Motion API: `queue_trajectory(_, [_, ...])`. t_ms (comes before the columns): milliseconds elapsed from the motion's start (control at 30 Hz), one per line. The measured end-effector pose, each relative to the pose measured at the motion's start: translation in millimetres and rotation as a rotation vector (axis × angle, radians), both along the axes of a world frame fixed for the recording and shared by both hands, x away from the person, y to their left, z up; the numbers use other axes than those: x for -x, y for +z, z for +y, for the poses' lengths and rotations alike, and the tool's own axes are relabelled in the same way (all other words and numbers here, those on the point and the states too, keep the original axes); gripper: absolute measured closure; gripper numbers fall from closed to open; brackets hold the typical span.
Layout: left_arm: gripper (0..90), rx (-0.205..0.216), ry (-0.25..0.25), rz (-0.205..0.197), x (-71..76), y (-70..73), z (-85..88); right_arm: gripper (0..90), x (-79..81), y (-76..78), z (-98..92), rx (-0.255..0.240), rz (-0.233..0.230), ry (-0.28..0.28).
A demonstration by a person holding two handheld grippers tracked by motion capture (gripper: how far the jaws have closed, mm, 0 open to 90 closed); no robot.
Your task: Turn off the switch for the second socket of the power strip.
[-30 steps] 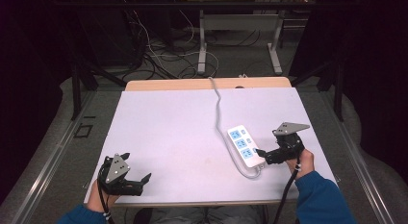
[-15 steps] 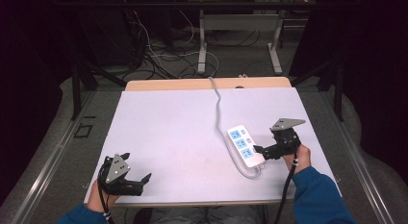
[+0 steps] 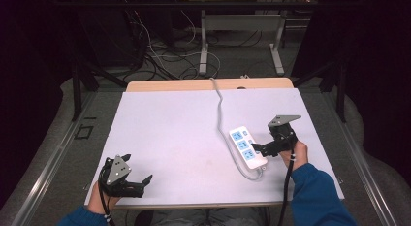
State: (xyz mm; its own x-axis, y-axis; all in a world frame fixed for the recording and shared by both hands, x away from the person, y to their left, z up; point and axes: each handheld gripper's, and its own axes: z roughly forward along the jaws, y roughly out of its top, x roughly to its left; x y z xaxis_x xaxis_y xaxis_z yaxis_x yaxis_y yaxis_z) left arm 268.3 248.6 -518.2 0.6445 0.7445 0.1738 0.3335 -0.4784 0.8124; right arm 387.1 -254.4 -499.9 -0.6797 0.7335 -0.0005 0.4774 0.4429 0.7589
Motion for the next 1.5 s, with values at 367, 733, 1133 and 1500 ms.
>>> queue_trajectory(367, [0.3, -0.005, 0.000, 0.001, -0.1, 0.1, 0.3, 0.0, -4.5, -1.7, 1.6, -0.015, 0.010, -0.001])
queue_trajectory(733, [0.3, -0.009, 0.000, -0.001, 0.0, 0.0, 0.2, 0.0, -14.1, -5.0, 3.7, -0.023, 0.014, -0.011])
queue_trajectory(1133, [0.3, -0.011, 0.003, 0.000, -0.2, -0.1, 0.4, 36.0, -18.4, -7.2, 8.4, -0.019, 0.041, -0.011])
queue_trajectory(1500, [0.3, -0.012, 0.006, 0.000, -0.1, 0.0, 0.7, 90.0, -14.7, -4.3, 10.0, -0.035, 0.001, -0.056])
